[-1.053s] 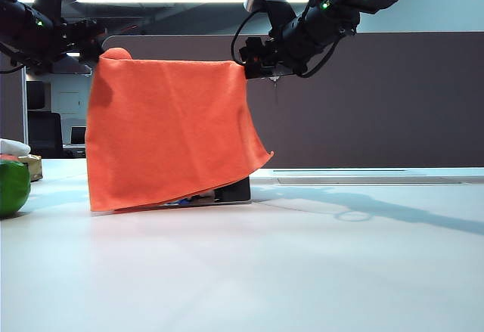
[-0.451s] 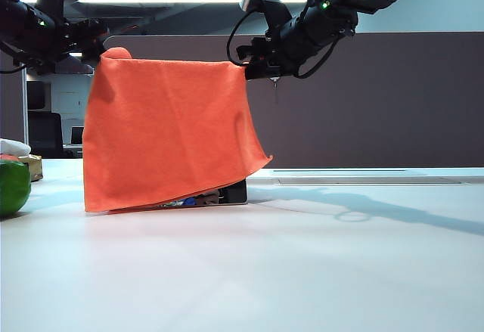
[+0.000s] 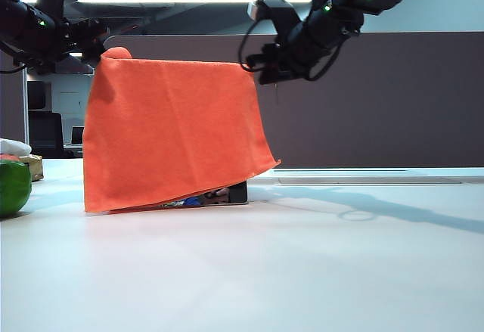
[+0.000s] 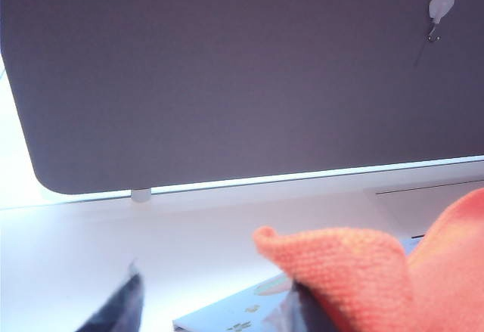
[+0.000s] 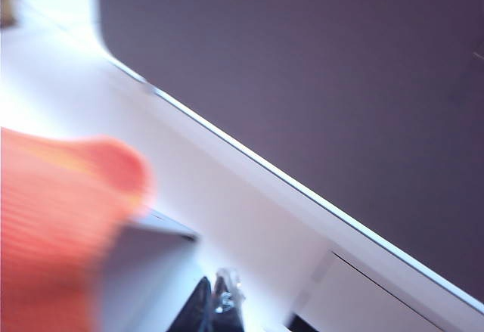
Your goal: Pick up the cloth from the table and use it to cover the mirror.
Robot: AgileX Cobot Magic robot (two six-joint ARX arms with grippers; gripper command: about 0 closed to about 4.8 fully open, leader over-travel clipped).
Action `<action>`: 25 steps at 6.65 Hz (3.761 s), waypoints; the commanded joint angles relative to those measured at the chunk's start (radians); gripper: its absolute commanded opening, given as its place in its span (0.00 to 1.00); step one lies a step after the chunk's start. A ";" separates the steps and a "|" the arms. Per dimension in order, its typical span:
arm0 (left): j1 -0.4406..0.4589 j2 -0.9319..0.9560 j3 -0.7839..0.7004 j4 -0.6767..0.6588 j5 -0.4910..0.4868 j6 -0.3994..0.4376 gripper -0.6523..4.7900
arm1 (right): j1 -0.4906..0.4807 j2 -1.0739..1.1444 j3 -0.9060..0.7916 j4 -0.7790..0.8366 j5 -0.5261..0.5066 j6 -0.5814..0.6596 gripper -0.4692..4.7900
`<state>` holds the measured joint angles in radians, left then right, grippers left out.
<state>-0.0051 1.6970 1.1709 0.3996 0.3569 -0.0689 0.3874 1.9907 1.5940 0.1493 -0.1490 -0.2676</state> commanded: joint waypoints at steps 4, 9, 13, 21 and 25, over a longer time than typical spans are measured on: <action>-0.002 -0.006 0.003 0.006 0.025 -0.021 0.57 | -0.069 -0.029 0.004 -0.091 -0.193 0.013 0.36; -0.002 -0.006 0.003 0.006 0.026 -0.018 0.57 | -0.100 -0.119 0.004 -0.114 -0.602 0.062 0.54; -0.031 -0.006 0.003 0.005 0.025 -0.017 0.57 | -0.100 -0.065 0.005 -0.017 -0.611 0.119 0.54; -0.031 -0.006 0.003 0.005 0.025 -0.018 0.57 | -0.085 -0.041 0.004 0.004 -0.613 0.169 0.40; -0.031 -0.006 0.002 -0.002 0.025 -0.018 0.57 | -0.078 0.024 0.005 0.095 -0.459 0.170 0.48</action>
<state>-0.0330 1.6970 1.1709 0.3923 0.3737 -0.0868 0.3084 2.0205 1.5944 0.2199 -0.6201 -0.1013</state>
